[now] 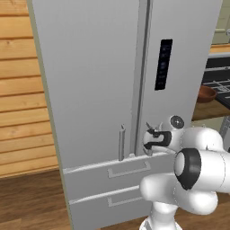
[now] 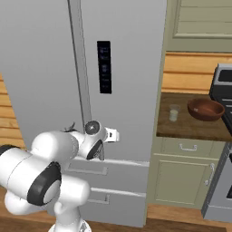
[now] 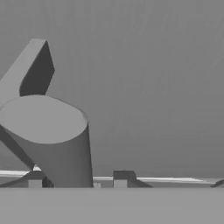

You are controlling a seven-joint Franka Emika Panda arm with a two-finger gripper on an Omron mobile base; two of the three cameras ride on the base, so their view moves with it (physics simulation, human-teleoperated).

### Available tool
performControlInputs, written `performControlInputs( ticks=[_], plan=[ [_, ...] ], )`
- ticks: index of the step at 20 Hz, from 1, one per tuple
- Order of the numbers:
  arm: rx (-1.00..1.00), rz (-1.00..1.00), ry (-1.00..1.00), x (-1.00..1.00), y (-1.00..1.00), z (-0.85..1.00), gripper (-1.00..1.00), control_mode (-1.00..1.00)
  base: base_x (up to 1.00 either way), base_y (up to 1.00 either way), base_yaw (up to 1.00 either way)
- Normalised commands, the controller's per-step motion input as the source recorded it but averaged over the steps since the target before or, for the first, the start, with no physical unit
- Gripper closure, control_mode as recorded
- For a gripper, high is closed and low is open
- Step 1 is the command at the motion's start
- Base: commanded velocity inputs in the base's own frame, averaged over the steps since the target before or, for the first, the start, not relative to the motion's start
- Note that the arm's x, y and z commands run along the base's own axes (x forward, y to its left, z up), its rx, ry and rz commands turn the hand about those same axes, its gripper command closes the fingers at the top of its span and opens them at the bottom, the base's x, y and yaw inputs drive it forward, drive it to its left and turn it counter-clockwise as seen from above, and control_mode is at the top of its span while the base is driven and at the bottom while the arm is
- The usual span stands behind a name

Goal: Grab a lemon wedge from the fridge and one ice cube from the ice bowl, and put them in the glass of lemonade.

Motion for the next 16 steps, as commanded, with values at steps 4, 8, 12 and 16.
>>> performControlInputs(
  ticks=[4, 8, 12, 16],
  plan=[
    [0.01, -0.09, -0.01, -0.43, -0.85, 0.27, 1.00, -1.00, 0.00, 0.00, 0.00],
    [0.07, -0.08, 0.00, -0.83, -1.00, 0.36, 1.00, -1.00, 0.00, 0.00, 0.00],
    [0.08, -0.09, -0.01, -0.98, -1.00, 0.16, 1.00, -1.00, 0.00, 0.00, 0.00],
    [0.09, -0.10, -0.02, -0.94, -0.95, 0.04, -1.00, -1.00, 0.00, 0.00, 0.00]
  ],
)
